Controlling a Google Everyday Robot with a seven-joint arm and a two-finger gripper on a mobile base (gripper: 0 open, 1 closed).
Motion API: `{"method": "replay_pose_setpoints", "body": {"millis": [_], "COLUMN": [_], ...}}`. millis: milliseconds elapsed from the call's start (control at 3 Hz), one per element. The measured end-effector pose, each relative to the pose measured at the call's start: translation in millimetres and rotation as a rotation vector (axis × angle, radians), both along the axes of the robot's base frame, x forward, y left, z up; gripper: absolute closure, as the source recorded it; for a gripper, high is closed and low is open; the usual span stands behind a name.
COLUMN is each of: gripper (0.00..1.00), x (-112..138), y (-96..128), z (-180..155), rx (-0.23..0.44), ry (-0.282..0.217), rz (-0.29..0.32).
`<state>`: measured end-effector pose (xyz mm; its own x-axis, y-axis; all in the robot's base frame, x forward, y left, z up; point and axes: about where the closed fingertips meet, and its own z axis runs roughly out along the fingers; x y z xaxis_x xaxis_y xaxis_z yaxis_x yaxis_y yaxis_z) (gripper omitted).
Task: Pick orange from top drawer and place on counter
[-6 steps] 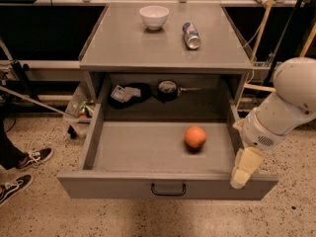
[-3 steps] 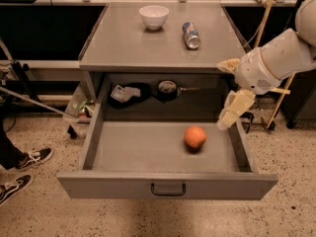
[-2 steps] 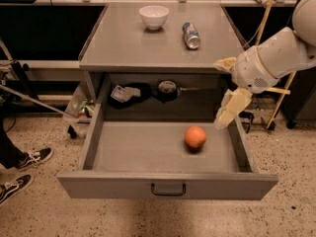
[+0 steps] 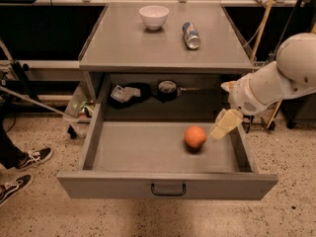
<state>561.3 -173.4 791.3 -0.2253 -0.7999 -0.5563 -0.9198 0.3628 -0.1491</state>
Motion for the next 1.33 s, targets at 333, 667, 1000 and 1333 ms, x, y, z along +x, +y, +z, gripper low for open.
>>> {"method": "replay_pose_setpoints", "body": {"millis": [333, 667, 1000, 1333], "gripper": [0.0, 0.0, 0.0, 0.0], "x": [46.3, 46.2, 48.4, 54.5], "y": [-16.9, -10.6, 4.9, 37.1], "z": [-17.5, -30.8, -55.4, -99.5], "rx": [-0.039, -0.04, 0.0, 0.078], "ry": [-0.091, -0.068, -0.023, 0.061], "rz": [-0.149, -0.134, -0.111, -0.07]}}
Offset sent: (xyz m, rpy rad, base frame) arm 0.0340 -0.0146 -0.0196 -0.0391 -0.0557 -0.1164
